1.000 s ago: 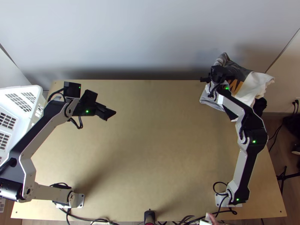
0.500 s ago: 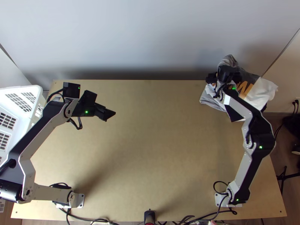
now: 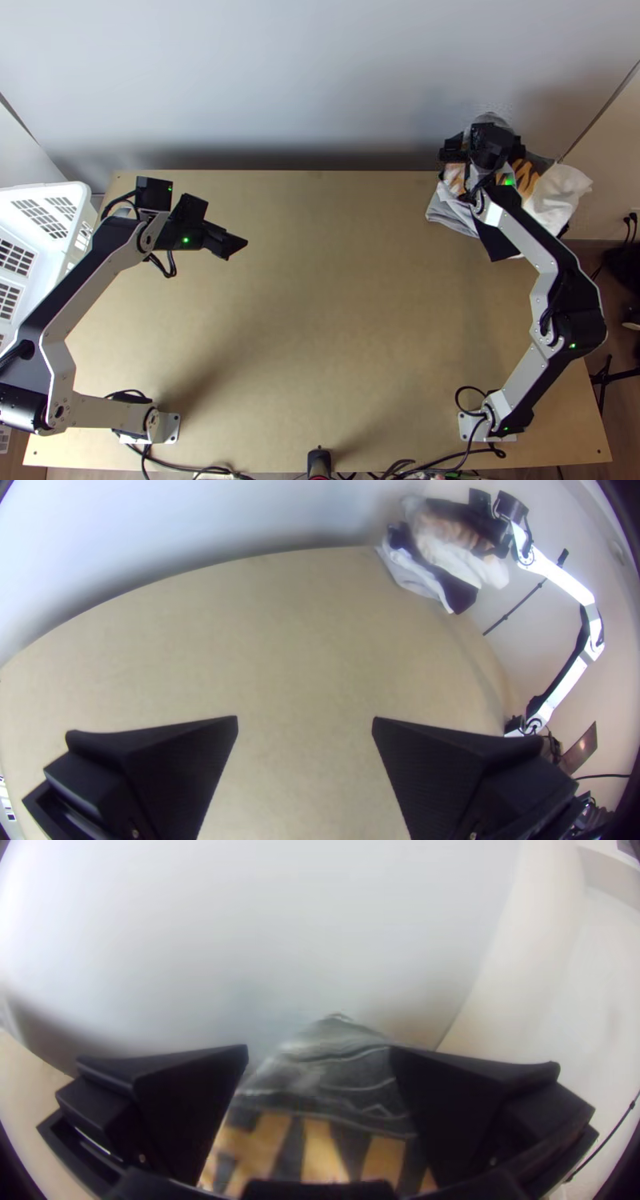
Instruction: Fold the t-shirt
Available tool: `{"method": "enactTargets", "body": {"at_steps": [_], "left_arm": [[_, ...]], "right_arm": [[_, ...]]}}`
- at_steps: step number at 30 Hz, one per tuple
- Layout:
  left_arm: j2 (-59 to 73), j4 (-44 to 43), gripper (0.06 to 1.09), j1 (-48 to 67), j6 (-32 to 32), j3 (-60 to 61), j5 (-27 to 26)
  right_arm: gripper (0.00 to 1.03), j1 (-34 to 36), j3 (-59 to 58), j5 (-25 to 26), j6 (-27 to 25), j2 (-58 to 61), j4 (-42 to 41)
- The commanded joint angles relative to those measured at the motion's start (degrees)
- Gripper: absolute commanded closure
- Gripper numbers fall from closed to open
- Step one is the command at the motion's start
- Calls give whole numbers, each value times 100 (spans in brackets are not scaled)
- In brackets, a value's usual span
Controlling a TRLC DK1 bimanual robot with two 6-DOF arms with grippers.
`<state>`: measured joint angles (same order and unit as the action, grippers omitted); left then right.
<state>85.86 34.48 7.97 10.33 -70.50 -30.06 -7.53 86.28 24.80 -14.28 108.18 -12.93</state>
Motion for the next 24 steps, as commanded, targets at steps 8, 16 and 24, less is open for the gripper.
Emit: {"method": "enactTargets", "body": {"at_steps": [8,16,24], "left_arm": [[-8,-11,10,-58,31,-16,1],[18,-11,10,-58,57,-43,1],[9,6,10,-67,75,-87,1]], "right_arm": [[4,-240,-24,-458,-92,-122,27],[4,-12,249,-379,268,-43,985],[4,278,952,-326,1226,124,2725]]}}
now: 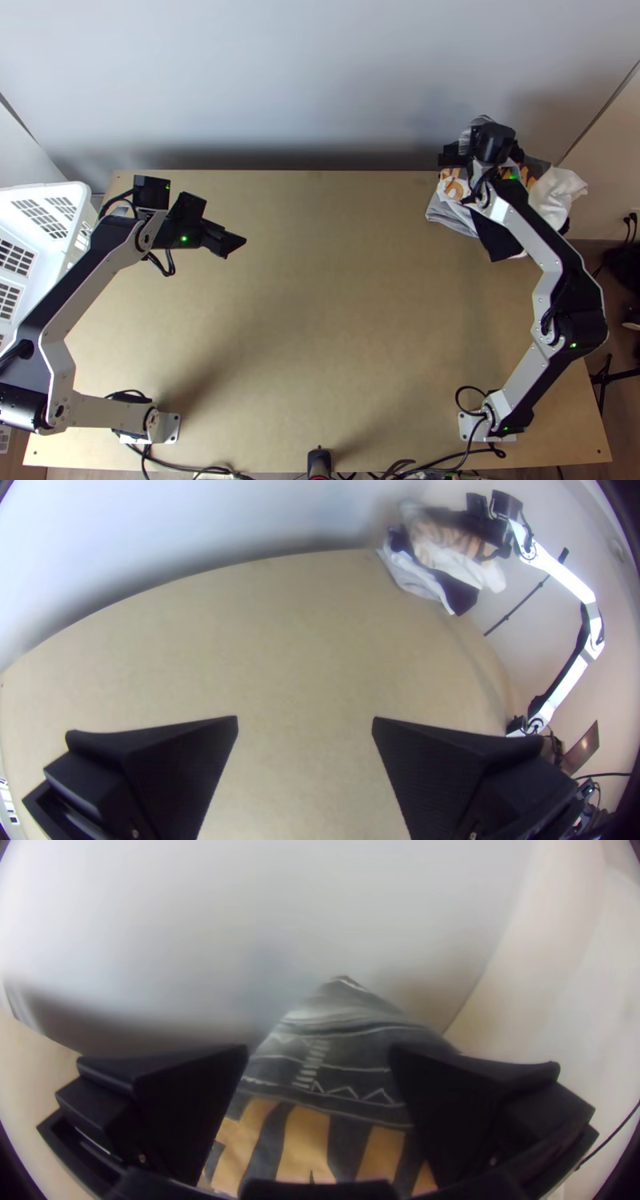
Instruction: Fold the t-shirt
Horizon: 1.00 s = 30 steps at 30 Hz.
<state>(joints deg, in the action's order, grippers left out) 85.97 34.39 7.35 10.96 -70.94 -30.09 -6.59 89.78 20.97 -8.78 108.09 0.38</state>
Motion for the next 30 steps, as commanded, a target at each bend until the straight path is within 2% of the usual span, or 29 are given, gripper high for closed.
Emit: {"method": "enactTargets", "body": {"at_steps": [1,4,10,15,17,19,20,21,23,25,26,27,28,30], "left_arm": [[-2,24,10,-24,11,-52,3],[-2,24,10,-41,20,-69,3],[42,24,10,12,20,-105,3],[60,24,10,47,-6,-131,3],[60,24,10,47,-15,-122,3],[51,24,10,47,-15,-96,3],[51,24,10,47,-15,-87,3],[42,24,10,38,-15,-69,3],[42,24,10,29,-6,-52,3],[33,24,10,29,-6,-43,3],[33,24,10,29,3,-34,3],[33,24,10,20,3,-34,3],[33,24,10,20,3,-34,3],[33,24,10,20,3,-25,3]], "right_arm": [[4,193,901,56,869,221,1948],[4,211,1341,39,1168,265,2871],[4,237,1481,47,1431,107,3293],[5,246,1596,39,1431,133,3618],[9,255,1587,21,1431,142,3671],[25,255,1587,12,1431,151,3741],[40,255,1587,12,1431,133,3741],[58,255,1587,3,1440,107,3741],[102,272,1578,12,1475,36,3697],[98,281,1613,-14,1510,1,3644],[72,290,1631,-14,1510,-8,3644],[32,299,1631,-5,1554,-16,3636],[1,307,1666,-5,1581,-16,3636],[4,343,1701,-5,1581,-52,3627]]}}
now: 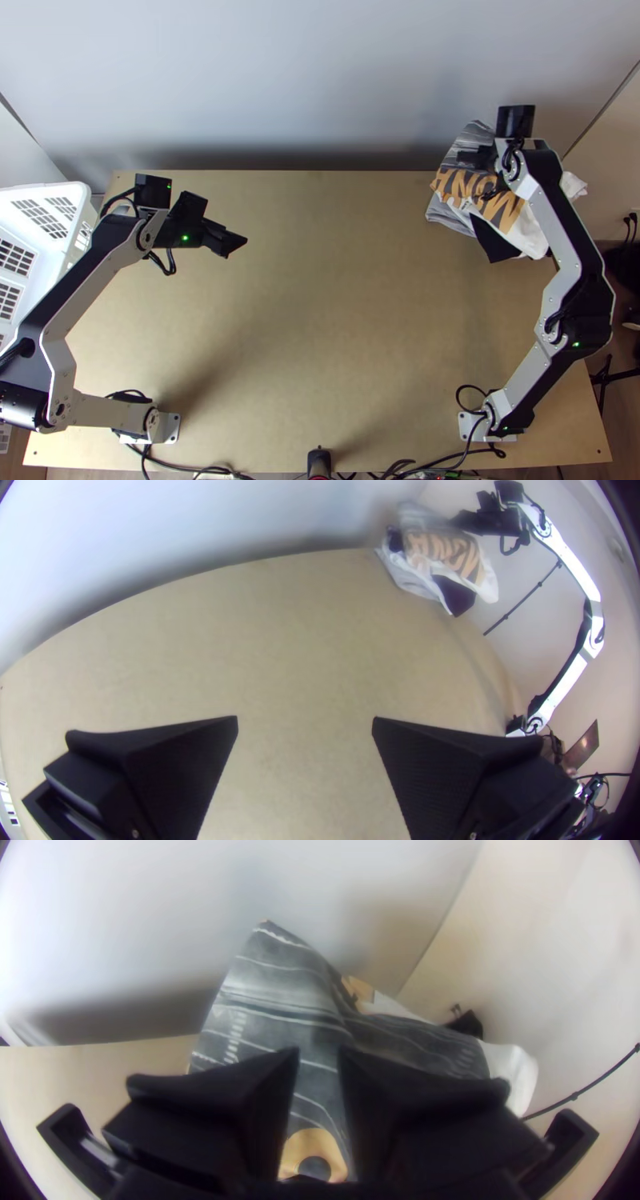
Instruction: Fold the t-shirt
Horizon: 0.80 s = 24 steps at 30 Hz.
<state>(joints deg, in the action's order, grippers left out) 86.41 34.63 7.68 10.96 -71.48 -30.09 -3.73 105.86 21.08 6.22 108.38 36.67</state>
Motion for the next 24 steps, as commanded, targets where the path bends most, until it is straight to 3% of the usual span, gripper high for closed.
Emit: {"method": "enactTargets", "body": {"at_steps": [1,6,12,24], "left_arm": [[-10,0,10,-12,3,38,3],[-19,0,10,-39,20,56,3],[-19,0,10,-65,29,82,3],[-10,17,10,-65,64,20,3]], "right_arm": [[4,74,92,-16,46,-98,-10],[4,241,-110,10,-261,-177,-300],[5,601,-1305,45,-877,-458,-1513],[5,1304,-2043,45,-912,650,-2401]]}}
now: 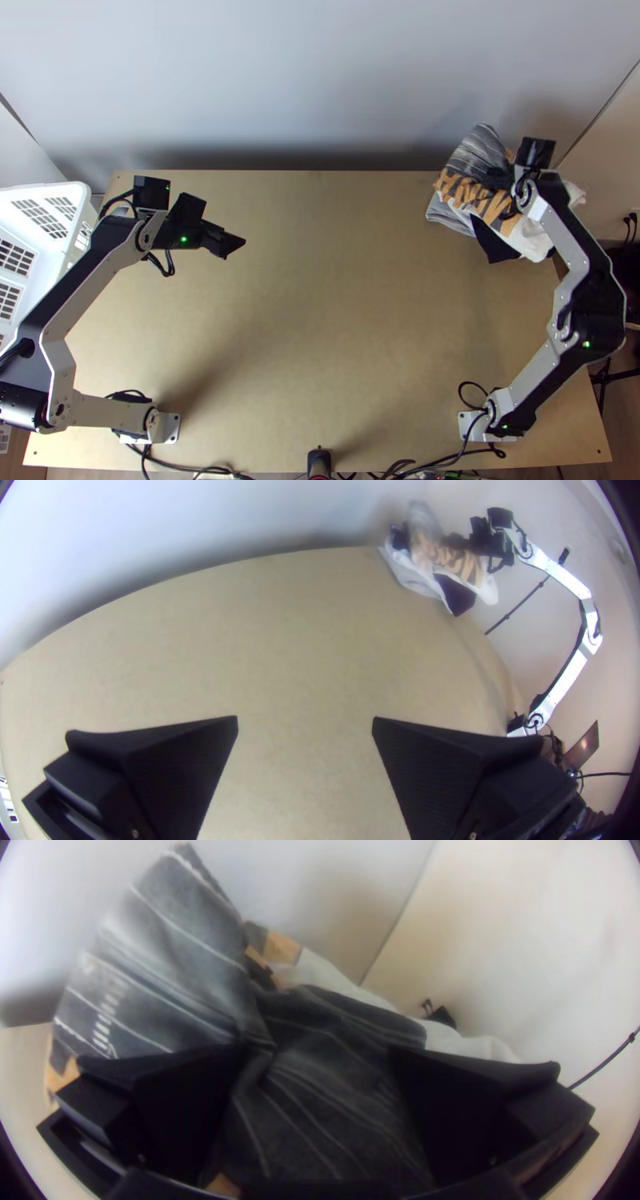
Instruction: Fold the t-shirt
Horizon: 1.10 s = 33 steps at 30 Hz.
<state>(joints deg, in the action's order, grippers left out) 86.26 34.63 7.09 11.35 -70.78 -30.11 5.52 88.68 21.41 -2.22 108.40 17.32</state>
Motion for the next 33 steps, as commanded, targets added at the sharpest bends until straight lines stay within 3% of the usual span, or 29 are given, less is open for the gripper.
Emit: {"method": "enactTargets", "body": {"at_steps": [1,9,15,23,29,33], "left_arm": [[5,52,10,-6,33,-67,5],[-13,202,10,-15,69,-155,14],[-13,228,10,-6,69,-190,5],[-13,219,10,134,-10,-190,5],[-65,219,10,108,-2,-129,5],[-127,219,10,73,25,-32,5]], "right_arm": [[5,441,-325,12,-68,788,-519],[5,582,-255,4,-139,1658,-757],[5,459,-79,-5,-86,806,-563],[5,151,1529,-23,-15,-223,790],[5,142,3331,-304,503,-12,3251],[4,292,2997,-357,811,-82,3972]]}}
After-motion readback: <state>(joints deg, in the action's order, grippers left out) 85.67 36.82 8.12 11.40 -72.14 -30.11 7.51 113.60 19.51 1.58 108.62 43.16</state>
